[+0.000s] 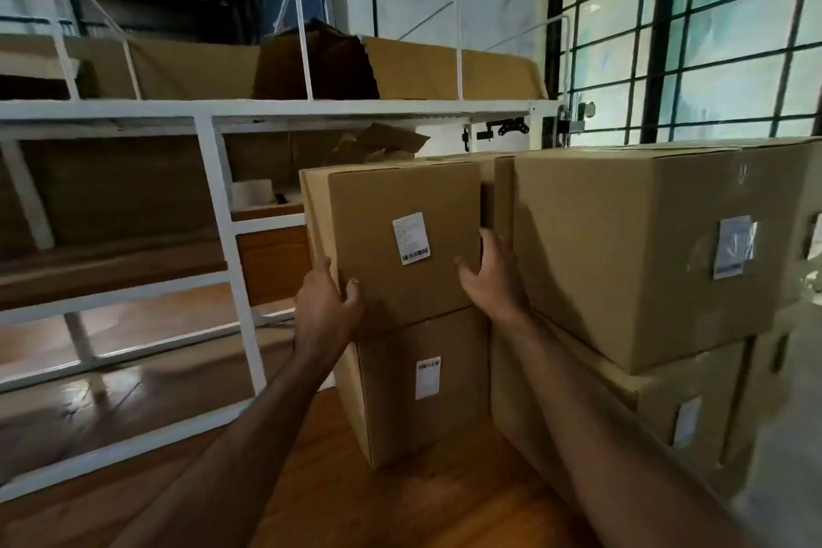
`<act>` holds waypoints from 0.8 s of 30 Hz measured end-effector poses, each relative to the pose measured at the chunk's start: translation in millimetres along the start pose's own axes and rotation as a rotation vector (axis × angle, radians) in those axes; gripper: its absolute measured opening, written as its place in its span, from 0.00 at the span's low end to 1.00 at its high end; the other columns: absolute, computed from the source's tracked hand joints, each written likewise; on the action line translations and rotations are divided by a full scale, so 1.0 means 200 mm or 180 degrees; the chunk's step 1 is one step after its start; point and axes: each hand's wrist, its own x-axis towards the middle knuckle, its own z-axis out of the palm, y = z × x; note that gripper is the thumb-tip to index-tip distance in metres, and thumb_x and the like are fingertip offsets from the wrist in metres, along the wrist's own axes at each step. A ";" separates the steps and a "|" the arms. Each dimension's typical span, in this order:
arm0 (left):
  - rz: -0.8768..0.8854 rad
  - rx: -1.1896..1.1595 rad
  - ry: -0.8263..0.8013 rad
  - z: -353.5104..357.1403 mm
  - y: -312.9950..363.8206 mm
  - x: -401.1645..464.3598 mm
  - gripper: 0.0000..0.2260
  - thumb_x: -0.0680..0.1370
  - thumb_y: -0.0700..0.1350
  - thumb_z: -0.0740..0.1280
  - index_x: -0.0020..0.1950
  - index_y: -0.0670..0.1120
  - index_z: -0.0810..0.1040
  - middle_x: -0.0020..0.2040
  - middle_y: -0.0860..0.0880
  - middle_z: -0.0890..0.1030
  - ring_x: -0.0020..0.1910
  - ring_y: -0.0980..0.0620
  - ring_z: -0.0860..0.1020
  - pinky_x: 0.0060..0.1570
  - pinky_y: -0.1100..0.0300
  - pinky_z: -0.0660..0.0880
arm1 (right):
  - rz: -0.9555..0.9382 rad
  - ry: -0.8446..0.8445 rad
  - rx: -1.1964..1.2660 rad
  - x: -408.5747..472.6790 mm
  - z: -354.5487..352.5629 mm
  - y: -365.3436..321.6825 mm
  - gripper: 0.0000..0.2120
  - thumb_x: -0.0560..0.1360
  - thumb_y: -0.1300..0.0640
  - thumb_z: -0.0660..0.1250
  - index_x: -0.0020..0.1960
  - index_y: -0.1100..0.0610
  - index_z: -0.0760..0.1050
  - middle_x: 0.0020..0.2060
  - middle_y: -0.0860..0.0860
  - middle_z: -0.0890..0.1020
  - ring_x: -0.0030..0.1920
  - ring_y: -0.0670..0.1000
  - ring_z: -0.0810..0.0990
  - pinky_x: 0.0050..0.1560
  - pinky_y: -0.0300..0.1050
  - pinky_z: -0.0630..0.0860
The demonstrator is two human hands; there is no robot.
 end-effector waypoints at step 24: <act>-0.0368 -0.0882 -0.0051 0.02 0.00 -0.02 0.45 0.74 0.56 0.71 0.79 0.58 0.43 0.73 0.54 0.60 0.70 0.52 0.65 0.67 0.50 0.70 | 0.0365 -0.0742 0.2087 0.07 0.12 0.06 0.28 0.77 0.51 0.71 0.67 0.52 0.57 0.54 0.41 0.74 0.51 0.39 0.76 0.46 0.31 0.73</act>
